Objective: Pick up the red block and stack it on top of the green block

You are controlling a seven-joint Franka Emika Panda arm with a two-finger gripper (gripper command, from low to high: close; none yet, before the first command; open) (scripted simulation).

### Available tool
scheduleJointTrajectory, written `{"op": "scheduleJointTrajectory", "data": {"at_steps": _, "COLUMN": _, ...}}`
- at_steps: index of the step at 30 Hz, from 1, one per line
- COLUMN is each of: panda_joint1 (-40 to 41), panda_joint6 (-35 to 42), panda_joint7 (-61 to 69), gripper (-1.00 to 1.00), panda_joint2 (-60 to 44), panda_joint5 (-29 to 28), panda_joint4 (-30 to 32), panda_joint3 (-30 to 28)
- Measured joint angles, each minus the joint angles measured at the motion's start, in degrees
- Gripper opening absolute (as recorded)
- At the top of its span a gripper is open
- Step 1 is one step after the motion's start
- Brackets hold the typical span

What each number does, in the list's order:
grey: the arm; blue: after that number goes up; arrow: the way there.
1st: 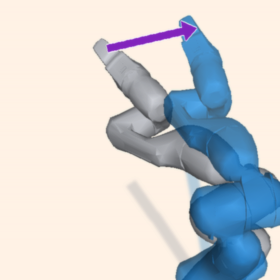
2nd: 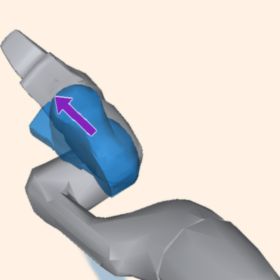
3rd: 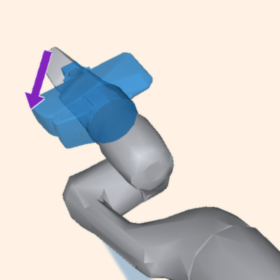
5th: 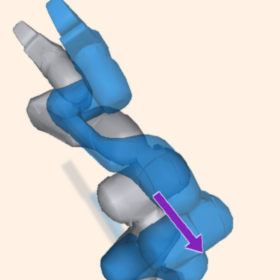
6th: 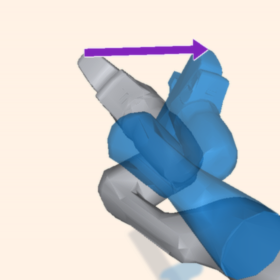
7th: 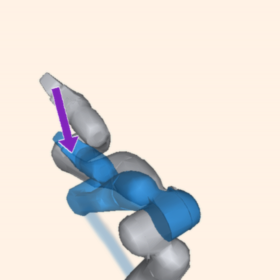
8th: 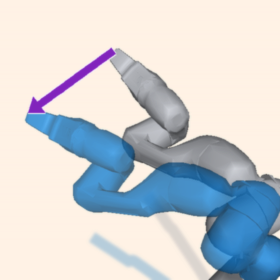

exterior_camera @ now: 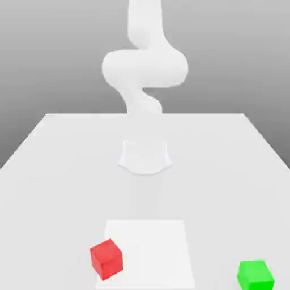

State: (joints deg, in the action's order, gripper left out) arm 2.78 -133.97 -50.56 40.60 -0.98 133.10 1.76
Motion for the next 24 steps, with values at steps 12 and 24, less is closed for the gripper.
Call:
{"op": "scheduleJointTrajectory", "data": {"at_steps": 12, "panda_joint1": 10.88, "panda_joint6": -10.42, "panda_joint7": -23.27, "gripper": 0.00, "panda_joint2": -25.45, "panda_joint5": -5.23, "panda_joint4": 6.33, "panda_joint3": 5.68}}
{"op": "scheduleJointTrajectory", "data": {"at_steps": 24, "panda_joint1": 14.33, "panda_joint6": -21.44, "panda_joint7": -39.90, "gripper": 0.00, "panda_joint2": -49.65, "panda_joint5": -2.47, "panda_joint4": 12.38, "panda_joint3": 4.76}}
